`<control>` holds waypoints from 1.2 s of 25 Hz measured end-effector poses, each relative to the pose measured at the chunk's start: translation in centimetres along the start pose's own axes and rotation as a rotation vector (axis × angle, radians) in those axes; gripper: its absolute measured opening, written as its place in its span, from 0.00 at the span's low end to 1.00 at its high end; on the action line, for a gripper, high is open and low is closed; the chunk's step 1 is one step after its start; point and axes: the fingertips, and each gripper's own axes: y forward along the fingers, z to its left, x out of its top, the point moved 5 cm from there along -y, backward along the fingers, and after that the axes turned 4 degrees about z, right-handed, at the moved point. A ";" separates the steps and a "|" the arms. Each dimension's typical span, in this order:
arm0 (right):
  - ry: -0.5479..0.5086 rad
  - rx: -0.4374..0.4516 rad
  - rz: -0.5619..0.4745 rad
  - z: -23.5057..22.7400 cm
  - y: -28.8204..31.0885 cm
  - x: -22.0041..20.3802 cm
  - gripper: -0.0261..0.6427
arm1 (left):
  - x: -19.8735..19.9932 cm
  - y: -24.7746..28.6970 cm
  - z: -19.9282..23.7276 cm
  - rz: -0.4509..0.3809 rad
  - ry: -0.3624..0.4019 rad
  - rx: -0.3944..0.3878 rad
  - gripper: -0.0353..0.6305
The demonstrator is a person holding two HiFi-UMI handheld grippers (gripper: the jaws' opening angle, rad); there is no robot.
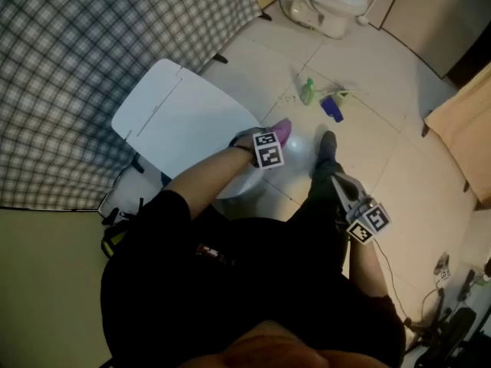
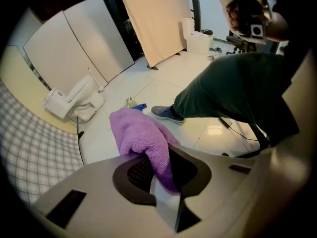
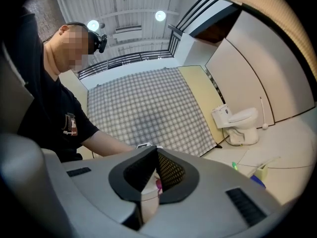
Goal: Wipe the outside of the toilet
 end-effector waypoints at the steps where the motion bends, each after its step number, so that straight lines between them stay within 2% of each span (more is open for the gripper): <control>1: -0.002 0.003 0.007 -0.5 0.7 0.0 0.03 | -0.1 0.4 1.5 0.000 -0.014 0.006 0.14; 5: -0.003 0.023 0.049 -3.3 3.9 -0.3 0.03 | -2.1 2.4 8.3 0.000 -0.134 0.029 0.14; 9: 0.038 0.047 0.062 -6.2 7.3 -0.1 0.03 | -6.9 2.2 15.4 0.005 -0.287 0.064 0.14; 17: 0.097 0.093 0.133 -10.5 14.8 -1.5 0.03 | -22.0 1.2 29.8 0.078 -0.505 0.188 0.14; 21: 0.108 0.104 0.188 -11.4 17.4 -2.7 0.03 | -29.7 0.4 37.4 0.114 -0.611 0.298 0.14; 24: 0.100 0.095 0.241 -11.3 18.0 -3.7 0.03 | -35.3 -0.7 40.7 0.169 -0.730 0.394 0.14; 27: 0.119 0.075 0.261 -11.9 17.8 -4.1 0.03 | -38.3 -1.3 42.5 0.141 -0.828 0.492 0.14; 30: 0.128 0.070 0.267 -12.1 17.7 -4.3 0.03 | -40.0 -1.9 44.4 0.068 -0.921 0.564 0.14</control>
